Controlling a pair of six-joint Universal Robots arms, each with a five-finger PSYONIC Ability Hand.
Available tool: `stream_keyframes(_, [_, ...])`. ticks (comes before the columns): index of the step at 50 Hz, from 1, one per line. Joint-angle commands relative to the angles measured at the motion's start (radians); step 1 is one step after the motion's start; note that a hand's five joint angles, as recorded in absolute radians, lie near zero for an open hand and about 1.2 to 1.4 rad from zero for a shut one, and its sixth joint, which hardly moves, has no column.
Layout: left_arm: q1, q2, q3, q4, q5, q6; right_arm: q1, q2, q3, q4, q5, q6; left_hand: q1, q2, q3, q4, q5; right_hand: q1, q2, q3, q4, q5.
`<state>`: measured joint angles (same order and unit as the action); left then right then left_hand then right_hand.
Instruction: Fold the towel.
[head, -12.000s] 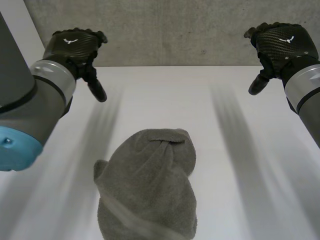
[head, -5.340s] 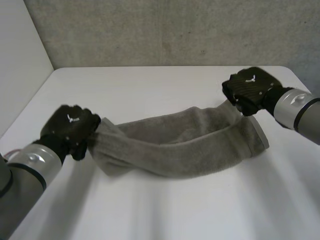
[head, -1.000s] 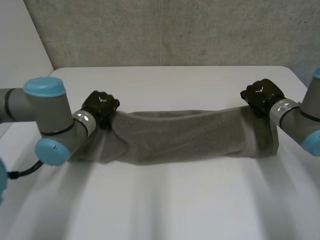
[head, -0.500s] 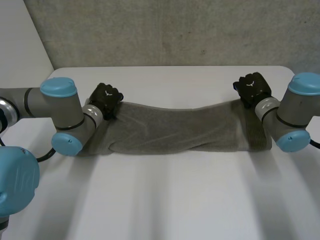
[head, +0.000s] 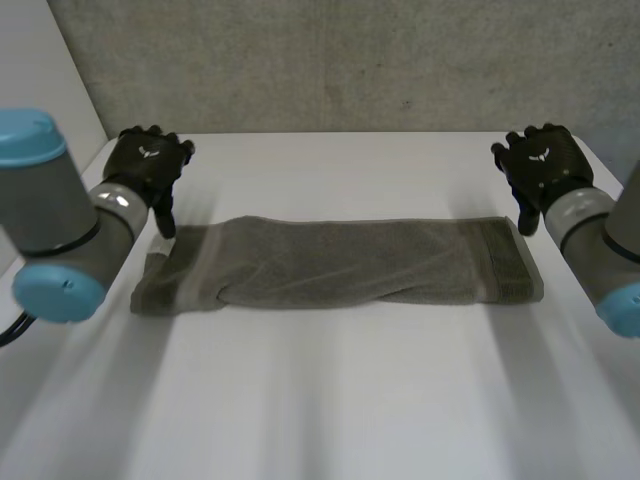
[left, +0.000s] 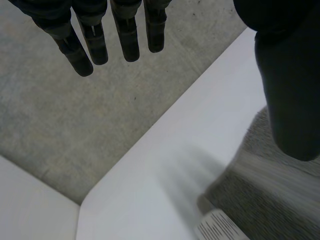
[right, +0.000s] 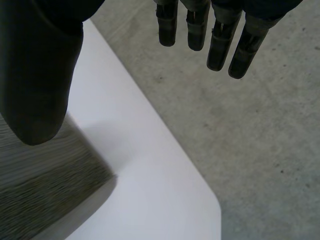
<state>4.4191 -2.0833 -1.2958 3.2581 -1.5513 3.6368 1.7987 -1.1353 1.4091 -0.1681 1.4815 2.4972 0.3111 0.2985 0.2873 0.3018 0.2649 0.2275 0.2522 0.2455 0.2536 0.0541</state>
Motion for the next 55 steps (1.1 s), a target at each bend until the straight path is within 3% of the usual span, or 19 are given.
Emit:
stream_keyframes(1, [0.028,0.104,-0.247,0.115,0.002,-0.018,-0.005,-0.086,0.160,0.032,-0.009,0.000,-0.080,-0.067,-0.056,-0.071,-0.208,-0.053,-0.078,-0.071,-0.079,-0.054])
stream_keyframes(9, [0.028,0.111,-0.375,0.215,0.000,-0.058,-0.045,-0.080,0.245,0.047,-0.090,0.088,-0.059,-0.047,-0.036,-0.050,-0.188,0.078,0.053,0.060,0.052,0.077])
stream_keyframes(16, [0.031,0.112,-0.441,0.330,0.019,-0.184,-0.168,-0.020,0.257,0.038,-0.286,0.192,-0.074,-0.062,-0.050,-0.065,-0.202,0.294,0.270,0.277,0.268,0.293])
stream_keyframes(19, [0.032,0.114,-0.459,0.351,0.037,-0.211,-0.188,0.034,0.232,0.038,-0.323,0.199,-0.074,-0.062,-0.050,-0.065,-0.202,0.321,0.297,0.303,0.295,0.320])
stream_keyframes(27, [0.083,0.155,-0.485,0.359,0.045,-0.240,-0.205,0.117,0.196,0.036,-0.325,0.190,-0.074,-0.062,-0.050,-0.065,-0.202,0.333,0.308,0.315,0.307,0.332])
stream_keyframes(37, [0.085,0.158,-0.493,0.382,0.050,-0.340,-0.216,0.161,0.163,0.036,-0.320,0.189,-0.077,-0.064,-0.053,-0.068,-0.205,0.430,0.405,0.412,0.404,0.429])
stream_keyframes(41, [0.085,0.158,-0.496,0.382,0.060,-0.345,-0.217,0.167,0.159,0.035,-0.317,0.187,-0.077,-0.064,-0.053,-0.068,-0.205,0.662,0.637,0.644,0.636,0.661])
stream_keyframes(43, [0.085,0.158,-0.499,0.382,0.069,-0.345,-0.223,0.167,0.157,0.033,-0.307,0.187,-0.077,-0.064,-0.053,-0.068,-0.205,1.062,1.037,1.044,1.036,1.061])
stream_keyframes(45, [0.085,0.158,-0.499,0.382,0.071,-0.346,-0.234,0.167,0.154,0.033,-0.293,0.186,-0.077,-0.064,-0.053,-0.068,-0.205,1.168,1.143,1.150,1.142,1.167])
stream_keyframes(55, [0.085,0.158,-0.505,0.388,0.073,-0.346,-0.315,0.172,0.108,0.032,-0.239,0.173,-0.077,-0.064,-0.053,-0.068,-0.205,1.169,1.144,1.151,1.143,1.168])
